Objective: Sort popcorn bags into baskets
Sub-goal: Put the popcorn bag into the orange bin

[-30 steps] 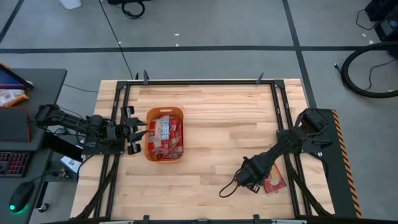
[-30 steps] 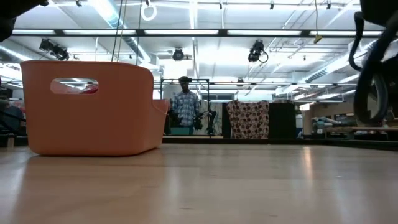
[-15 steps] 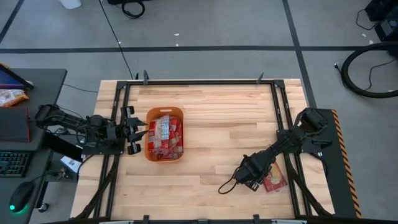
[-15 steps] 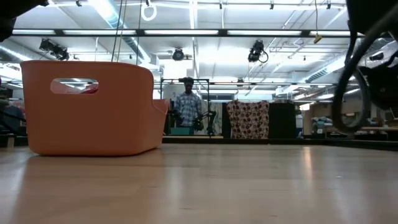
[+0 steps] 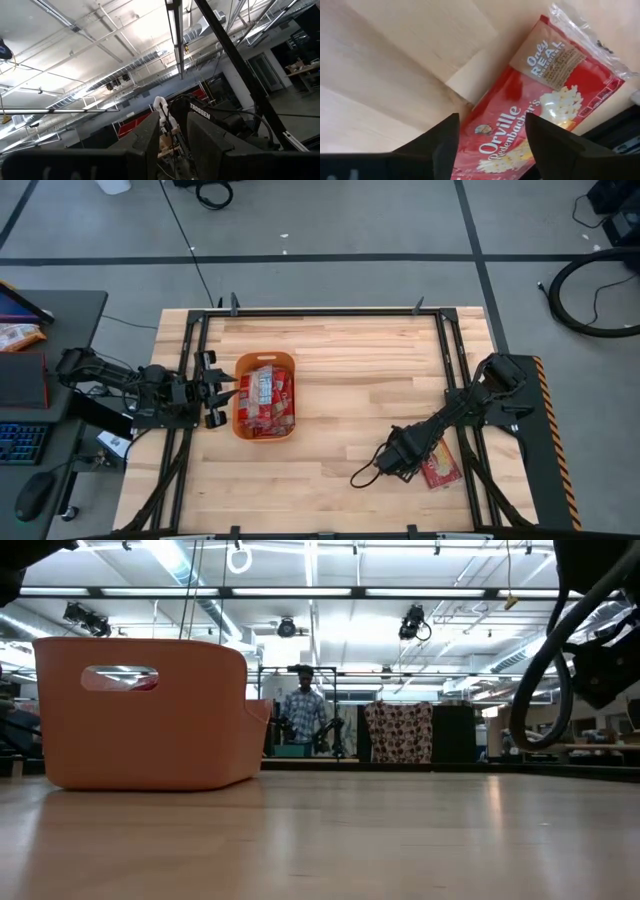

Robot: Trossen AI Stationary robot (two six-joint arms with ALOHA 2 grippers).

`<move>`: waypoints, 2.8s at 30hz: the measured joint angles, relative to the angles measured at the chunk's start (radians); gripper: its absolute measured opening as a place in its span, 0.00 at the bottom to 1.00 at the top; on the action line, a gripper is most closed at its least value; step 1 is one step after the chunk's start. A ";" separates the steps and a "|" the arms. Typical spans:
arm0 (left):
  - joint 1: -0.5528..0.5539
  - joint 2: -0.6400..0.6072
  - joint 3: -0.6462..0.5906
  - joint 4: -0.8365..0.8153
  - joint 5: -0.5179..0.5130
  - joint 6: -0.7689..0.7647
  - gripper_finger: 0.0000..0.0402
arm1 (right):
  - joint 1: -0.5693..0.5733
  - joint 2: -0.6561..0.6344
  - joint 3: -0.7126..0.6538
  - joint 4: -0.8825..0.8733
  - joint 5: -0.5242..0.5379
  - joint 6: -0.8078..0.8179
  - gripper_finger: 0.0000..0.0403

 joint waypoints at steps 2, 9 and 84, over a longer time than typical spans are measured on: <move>0.000 0.000 0.000 0.000 0.000 0.000 0.26 | 0.000 0.000 -0.010 0.009 0.009 0.008 0.59; 0.000 0.000 0.000 0.000 0.000 0.000 0.26 | 0.009 -0.003 -0.074 0.092 -0.029 0.038 0.57; -0.001 0.000 0.000 -0.128 0.092 -0.891 0.26 | -0.480 0.364 0.522 1.283 0.576 -2.918 0.02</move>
